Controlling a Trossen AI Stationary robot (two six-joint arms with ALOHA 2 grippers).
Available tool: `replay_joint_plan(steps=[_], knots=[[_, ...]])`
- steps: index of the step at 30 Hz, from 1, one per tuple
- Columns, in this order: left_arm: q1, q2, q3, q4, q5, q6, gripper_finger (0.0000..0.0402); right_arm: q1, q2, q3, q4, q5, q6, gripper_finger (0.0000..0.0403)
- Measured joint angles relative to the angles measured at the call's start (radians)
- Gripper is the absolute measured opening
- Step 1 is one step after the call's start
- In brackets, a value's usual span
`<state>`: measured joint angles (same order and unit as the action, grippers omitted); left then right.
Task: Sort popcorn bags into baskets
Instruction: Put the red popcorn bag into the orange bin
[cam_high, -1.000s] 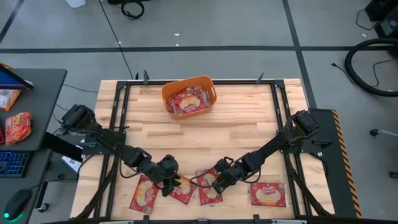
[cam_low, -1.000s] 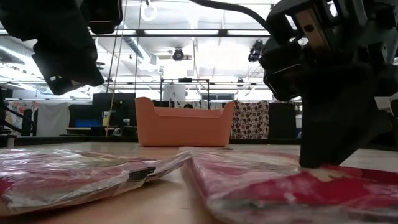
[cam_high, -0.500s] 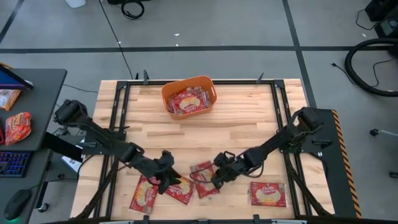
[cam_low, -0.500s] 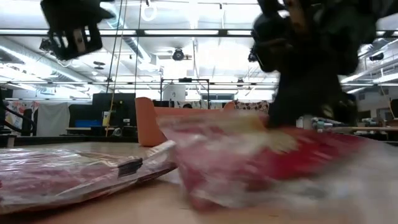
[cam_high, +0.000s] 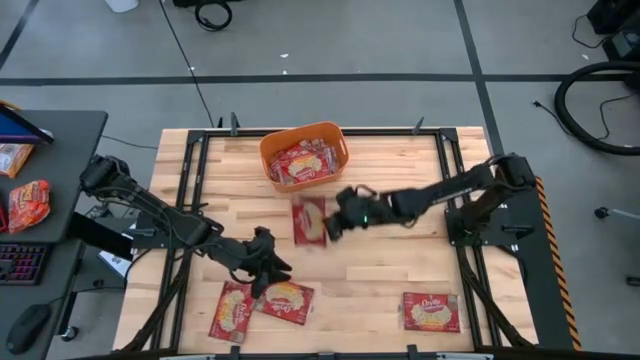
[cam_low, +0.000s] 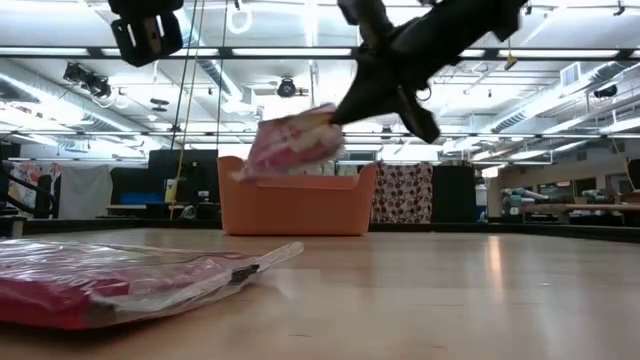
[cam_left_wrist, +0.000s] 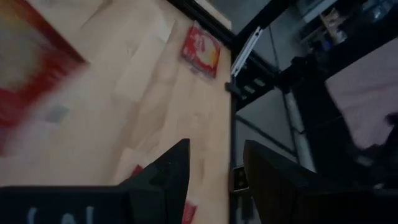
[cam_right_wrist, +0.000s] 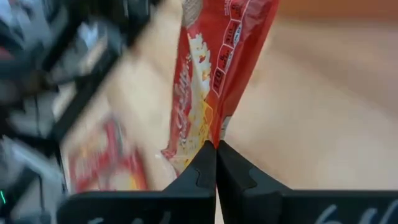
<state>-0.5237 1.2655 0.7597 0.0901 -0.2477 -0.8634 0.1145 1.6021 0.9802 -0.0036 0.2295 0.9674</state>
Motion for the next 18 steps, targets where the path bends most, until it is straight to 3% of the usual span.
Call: replay_joint_plan(steps=[8, 18], knots=[[0.041, 0.0, 0.0, -0.055, 0.031, 0.038, 0.0156, -0.229, -0.017, 0.001, 0.199, -0.01, 0.055, 0.0004], [0.098, 0.0, 0.0, -0.049, 0.05, 0.051, 0.0156, -0.398, 0.001, 0.002, 0.217, 0.093, 0.225, 0.0009]])
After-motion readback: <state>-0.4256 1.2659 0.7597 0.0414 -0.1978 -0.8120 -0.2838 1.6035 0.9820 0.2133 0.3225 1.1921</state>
